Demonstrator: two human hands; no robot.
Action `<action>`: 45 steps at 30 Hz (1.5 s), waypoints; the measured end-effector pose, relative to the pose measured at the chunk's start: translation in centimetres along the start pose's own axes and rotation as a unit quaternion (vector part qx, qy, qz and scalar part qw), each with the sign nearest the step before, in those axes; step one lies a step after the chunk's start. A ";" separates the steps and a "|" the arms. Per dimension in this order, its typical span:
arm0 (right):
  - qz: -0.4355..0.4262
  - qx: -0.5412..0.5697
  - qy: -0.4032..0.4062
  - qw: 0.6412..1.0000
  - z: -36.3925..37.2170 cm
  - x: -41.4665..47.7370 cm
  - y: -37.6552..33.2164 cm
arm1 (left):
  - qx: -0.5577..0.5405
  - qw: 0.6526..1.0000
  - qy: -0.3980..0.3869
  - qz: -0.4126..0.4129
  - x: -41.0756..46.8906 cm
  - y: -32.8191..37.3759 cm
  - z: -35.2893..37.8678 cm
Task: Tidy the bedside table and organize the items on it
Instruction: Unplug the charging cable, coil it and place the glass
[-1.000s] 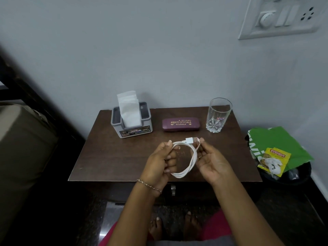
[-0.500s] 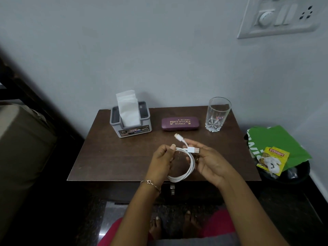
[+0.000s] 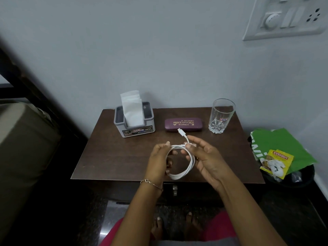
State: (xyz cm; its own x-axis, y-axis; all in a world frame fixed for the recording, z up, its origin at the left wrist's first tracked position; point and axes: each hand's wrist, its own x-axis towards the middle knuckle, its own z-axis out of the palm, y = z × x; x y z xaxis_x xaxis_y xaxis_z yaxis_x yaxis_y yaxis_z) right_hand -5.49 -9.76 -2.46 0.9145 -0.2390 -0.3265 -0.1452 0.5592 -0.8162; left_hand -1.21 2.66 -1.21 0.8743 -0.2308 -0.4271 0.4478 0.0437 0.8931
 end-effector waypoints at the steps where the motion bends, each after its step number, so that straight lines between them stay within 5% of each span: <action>1: -0.007 -0.002 0.012 1.000 0.1 0.1 0.0 | -0.022 0.999 -0.014 -0.019 -0.1 0.1 0.0; 10: -0.046 -0.134 0.107 0.984 0.0 0.0 0.5 | 0.001 0.982 -0.170 -0.084 -0.6 0.0 -0.6; 16: -0.028 -0.170 0.085 0.981 0.0 0.0 0.5 | 0.012 0.999 -0.042 -0.004 -0.6 -0.2 -0.1; 24: 0.071 0.002 0.082 0.994 -0.5 0.3 0.3 | -0.258 0.966 0.015 -0.015 0.1 -0.1 -1.0; 26: 0.081 0.014 0.083 0.993 -0.6 0.4 0.4 | -0.207 0.978 0.004 0.002 0.1 0.1 -1.2; 30: 0.064 -0.005 0.102 0.993 -0.6 0.4 0.5 | 0.060 0.990 -0.076 0.099 -0.2 0.6 -1.2; 35: 0.046 -0.024 0.108 0.993 -0.8 0.4 0.3 | 0.217 0.949 -0.132 0.185 -0.3 0.6 -1.9; 38: 0.037 -0.040 0.099 0.994 -0.7 0.2 0.0 | 0.373 0.891 -0.114 0.233 0.2 0.0 -2.6; 41: 0.045 -0.027 0.085 0.995 -0.6 0.1 -0.3 | 0.362 0.898 -0.105 0.225 0.3 -0.1 -2.6; 45: 0.073 0.040 0.037 0.996 -0.3 -0.1 -0.7 | 0.157 0.977 -0.115 0.086 -0.3 0.4 -1.9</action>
State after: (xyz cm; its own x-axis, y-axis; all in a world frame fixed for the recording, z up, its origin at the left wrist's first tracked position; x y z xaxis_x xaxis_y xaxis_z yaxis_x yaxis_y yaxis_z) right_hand -5.64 -10.40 -1.96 0.8554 -0.2067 -0.4749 -0.2410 0.6528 -0.7182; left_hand -0.93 4.62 -1.02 0.8496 -0.4607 -0.2568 0.1874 -0.1913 0.9635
